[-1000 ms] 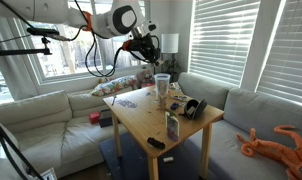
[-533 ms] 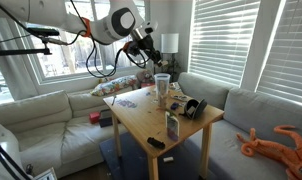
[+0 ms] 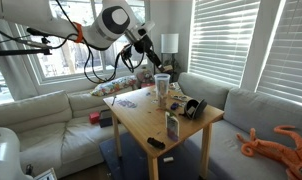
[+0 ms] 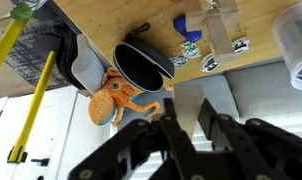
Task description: Put the wooden block on top of the stack of blocks
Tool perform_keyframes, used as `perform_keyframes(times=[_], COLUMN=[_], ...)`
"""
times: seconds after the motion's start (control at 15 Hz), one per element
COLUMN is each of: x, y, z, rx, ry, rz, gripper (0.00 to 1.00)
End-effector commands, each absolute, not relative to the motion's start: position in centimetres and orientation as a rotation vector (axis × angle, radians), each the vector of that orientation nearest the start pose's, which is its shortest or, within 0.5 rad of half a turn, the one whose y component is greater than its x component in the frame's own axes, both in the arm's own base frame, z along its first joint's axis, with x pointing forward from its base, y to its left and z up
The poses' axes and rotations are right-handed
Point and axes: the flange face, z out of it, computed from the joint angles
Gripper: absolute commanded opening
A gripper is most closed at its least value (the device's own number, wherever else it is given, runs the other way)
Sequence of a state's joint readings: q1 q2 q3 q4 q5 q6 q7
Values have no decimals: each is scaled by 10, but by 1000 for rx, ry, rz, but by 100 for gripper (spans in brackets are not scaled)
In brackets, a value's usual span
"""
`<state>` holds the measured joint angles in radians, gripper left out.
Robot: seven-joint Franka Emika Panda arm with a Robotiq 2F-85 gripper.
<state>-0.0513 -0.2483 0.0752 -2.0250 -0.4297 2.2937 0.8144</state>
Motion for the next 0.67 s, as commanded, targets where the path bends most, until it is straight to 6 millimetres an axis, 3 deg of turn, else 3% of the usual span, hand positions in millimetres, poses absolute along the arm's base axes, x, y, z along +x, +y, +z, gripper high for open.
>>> perform_keyframes(times=[0.0,0.27,0.6], x=[539,560,572], y=[16,34,54], z=[603,578,577], rx=[-3055,-3096,-3093], ry=[846,714,604], rz=[-943,-802,-826], gripper=[7,7,7])
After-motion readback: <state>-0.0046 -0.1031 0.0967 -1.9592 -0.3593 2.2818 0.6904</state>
